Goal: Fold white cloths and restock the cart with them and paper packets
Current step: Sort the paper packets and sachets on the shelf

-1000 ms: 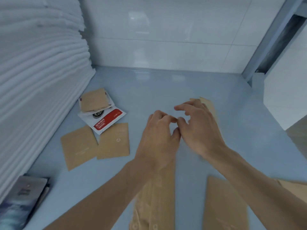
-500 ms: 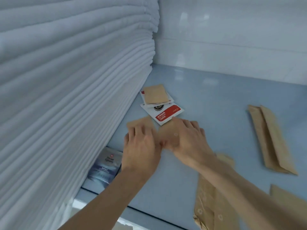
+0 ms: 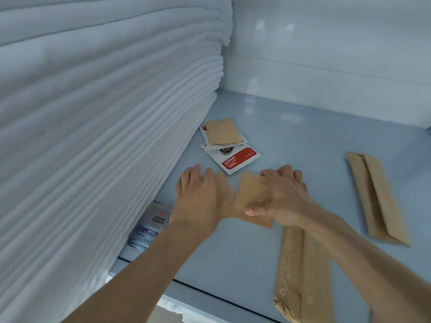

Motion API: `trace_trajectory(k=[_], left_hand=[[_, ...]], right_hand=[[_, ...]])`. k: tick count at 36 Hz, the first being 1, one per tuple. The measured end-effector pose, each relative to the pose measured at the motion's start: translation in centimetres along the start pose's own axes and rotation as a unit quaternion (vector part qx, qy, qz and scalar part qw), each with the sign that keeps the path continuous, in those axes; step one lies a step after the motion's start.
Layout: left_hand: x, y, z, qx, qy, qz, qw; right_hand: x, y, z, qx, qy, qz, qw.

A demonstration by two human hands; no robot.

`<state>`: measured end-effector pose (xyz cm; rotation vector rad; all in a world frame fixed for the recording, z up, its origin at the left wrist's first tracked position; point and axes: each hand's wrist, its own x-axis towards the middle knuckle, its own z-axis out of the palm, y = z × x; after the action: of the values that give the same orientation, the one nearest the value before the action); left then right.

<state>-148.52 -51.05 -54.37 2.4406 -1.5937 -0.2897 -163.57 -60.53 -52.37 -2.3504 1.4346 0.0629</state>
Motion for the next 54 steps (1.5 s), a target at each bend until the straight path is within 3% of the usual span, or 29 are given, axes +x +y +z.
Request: trace_trajectory(k=[3,9,14,19,21,23,25,28,32,35,39,42,47,54], left_hand=[[0.9,0.1,-0.5,0.050,-0.030,-0.010,0.998],[1.7,1.2,-1.8,0.044,-0.059,-0.035,0.997],[0.4,1.8,-3.2,-0.187,0.069,-0.041,0.979],[-1.8,4.5,-4.9,-0.321,0.160,-0.001,0.934],[-2.5,5.9,-5.0,-0.407,0.139,0.011,0.903],[-3.2,7.6,-4.8,-0.519,0.086,0.014,0.850],[-3.8,9.6,-4.4,-0.577,0.026,0.006,0.816],[-4.2,12.4,-3.4,-0.608,-0.062,-0.028,0.791],[-5.4,16.1,-1.4,-0.610,-0.163,-0.020,0.775],[-6.4,18.4,-0.3,-0.614,-0.221,-0.011,0.757],[-7.3,20.5,0.9,-0.629,-0.260,-0.015,0.733],[-7.9,21.5,1.9,-0.619,-0.285,-0.012,0.732],[-8.6,22.6,3.0,-0.590,-0.309,0.028,0.746],[-8.9,24.0,3.6,-0.545,-0.282,0.060,0.787]], right_hand=[[-0.4,0.8,0.1,0.106,0.051,-0.006,0.993],[-1.0,2.7,0.0,0.318,0.176,0.017,0.931],[-2.4,4.4,-0.7,0.493,0.228,0.100,0.833],[-4.5,7.2,-2.9,0.532,0.343,0.110,0.766],[-5.9,8.8,-4.6,0.528,0.398,0.094,0.744],[-7.5,10.6,-6.2,0.537,0.424,0.083,0.725],[-9.2,12.3,-7.3,0.554,0.416,0.066,0.718],[-11.3,14.0,-7.8,0.594,0.381,0.037,0.708],[-13.8,15.4,-7.3,0.596,0.351,-0.006,0.722],[-15.7,16.3,-6.7,0.620,0.279,-0.045,0.732],[-18.0,17.9,-5.1,0.473,0.229,-0.027,0.850],[-19.3,19.0,-4.2,0.373,0.243,-0.039,0.895],[-20.8,21.3,-3.9,0.353,0.219,0.009,0.909],[-21.3,23.1,-3.7,0.421,0.187,0.063,0.885]])
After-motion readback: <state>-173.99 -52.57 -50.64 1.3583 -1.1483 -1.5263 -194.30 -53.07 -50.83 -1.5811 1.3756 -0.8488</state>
